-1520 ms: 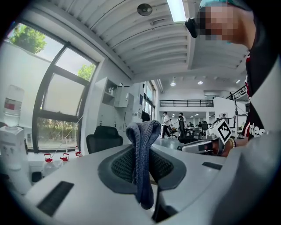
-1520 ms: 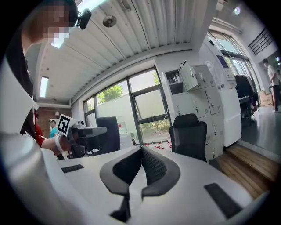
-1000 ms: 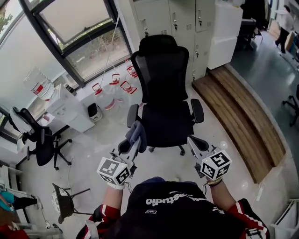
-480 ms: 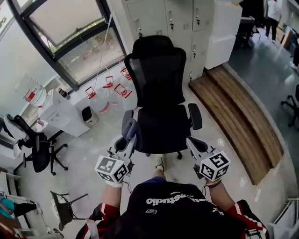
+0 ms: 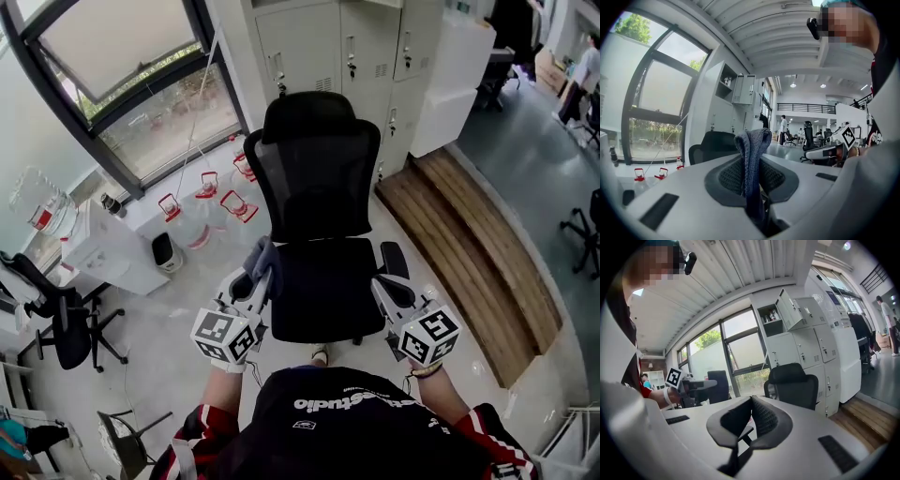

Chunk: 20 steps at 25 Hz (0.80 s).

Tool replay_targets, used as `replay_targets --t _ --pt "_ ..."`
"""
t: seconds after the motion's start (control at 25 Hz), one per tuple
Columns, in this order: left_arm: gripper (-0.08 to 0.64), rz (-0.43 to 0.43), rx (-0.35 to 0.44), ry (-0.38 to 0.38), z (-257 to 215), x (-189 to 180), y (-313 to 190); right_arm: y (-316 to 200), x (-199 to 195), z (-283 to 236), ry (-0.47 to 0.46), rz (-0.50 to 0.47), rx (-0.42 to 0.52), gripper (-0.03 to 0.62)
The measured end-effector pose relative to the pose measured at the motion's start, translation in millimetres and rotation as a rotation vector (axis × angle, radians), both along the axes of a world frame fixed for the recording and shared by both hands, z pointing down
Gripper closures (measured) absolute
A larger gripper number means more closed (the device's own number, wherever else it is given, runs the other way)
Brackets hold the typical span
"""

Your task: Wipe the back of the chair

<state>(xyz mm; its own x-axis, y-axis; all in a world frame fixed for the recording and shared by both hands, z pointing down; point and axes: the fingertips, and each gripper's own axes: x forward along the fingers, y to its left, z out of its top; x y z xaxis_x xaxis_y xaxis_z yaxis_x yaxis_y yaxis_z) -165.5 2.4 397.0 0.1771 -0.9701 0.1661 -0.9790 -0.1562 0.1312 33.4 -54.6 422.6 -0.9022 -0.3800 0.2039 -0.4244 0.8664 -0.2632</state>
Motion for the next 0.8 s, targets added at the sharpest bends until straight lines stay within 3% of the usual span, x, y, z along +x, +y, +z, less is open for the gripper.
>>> replay_targets --t 0.4,0.8 --pt "0.497 -0.009 -0.011 0.027 18 -114 -115 -91 -91 -13 0.020 0.042 0.029 0.578" --pt "0.497 -0.064 -0.051 0.057 53 -192 -196 -125 -128 -9 0.057 0.071 0.009 0.578"
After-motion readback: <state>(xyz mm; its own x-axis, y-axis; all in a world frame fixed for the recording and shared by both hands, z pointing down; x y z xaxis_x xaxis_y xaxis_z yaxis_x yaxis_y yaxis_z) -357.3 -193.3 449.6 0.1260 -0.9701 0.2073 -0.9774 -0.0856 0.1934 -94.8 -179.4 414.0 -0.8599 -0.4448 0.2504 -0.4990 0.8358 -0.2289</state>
